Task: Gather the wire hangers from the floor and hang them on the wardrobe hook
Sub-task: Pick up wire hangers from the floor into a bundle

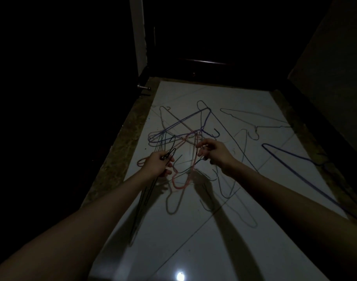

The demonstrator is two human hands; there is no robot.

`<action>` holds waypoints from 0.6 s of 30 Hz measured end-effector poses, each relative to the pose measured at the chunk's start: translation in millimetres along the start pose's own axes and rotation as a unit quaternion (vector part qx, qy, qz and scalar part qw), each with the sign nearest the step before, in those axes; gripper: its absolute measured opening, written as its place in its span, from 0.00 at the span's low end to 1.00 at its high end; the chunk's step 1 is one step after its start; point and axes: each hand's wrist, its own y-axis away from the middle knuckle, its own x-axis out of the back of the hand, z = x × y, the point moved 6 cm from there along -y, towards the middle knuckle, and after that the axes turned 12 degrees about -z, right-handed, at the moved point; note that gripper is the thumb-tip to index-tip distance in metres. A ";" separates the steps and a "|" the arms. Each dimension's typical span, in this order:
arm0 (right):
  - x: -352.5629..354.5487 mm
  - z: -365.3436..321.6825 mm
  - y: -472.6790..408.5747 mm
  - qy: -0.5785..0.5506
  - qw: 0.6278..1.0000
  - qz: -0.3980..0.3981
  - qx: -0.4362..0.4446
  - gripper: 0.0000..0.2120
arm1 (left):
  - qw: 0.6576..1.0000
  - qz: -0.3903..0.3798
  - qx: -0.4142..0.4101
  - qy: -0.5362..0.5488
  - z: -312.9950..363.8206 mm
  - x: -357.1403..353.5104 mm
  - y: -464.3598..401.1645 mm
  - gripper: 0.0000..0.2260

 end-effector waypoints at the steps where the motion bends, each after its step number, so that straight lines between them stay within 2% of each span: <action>1: -0.2 -1.9 -0.6 -0.002 1.000 0.003 0.001 0.15 | 1.000 0.007 -0.001 0.018 -0.4 0.1 -0.8 0.08; 3: -2.1 -4.8 -1.5 -0.006 1.000 0.001 0.002 0.17 | 0.998 0.023 -0.005 0.060 -1.8 0.3 -3.4 0.10; 7: -6.5 -7.7 -1.0 0.007 1.000 -0.018 -0.001 0.19 | 0.994 0.036 -0.019 0.101 3.7 -3.9 -4.1 0.06; 13: -6.8 -5.5 7.0 0.037 0.998 -0.053 0.007 0.12 | 0.989 0.034 -0.023 0.143 12.6 -6.8 -1.6 0.07; 18: -5.8 -6.3 17.0 0.050 0.993 -0.107 0.024 0.12 | 0.988 0.019 -0.020 0.149 13.2 -9.8 -1.4 0.07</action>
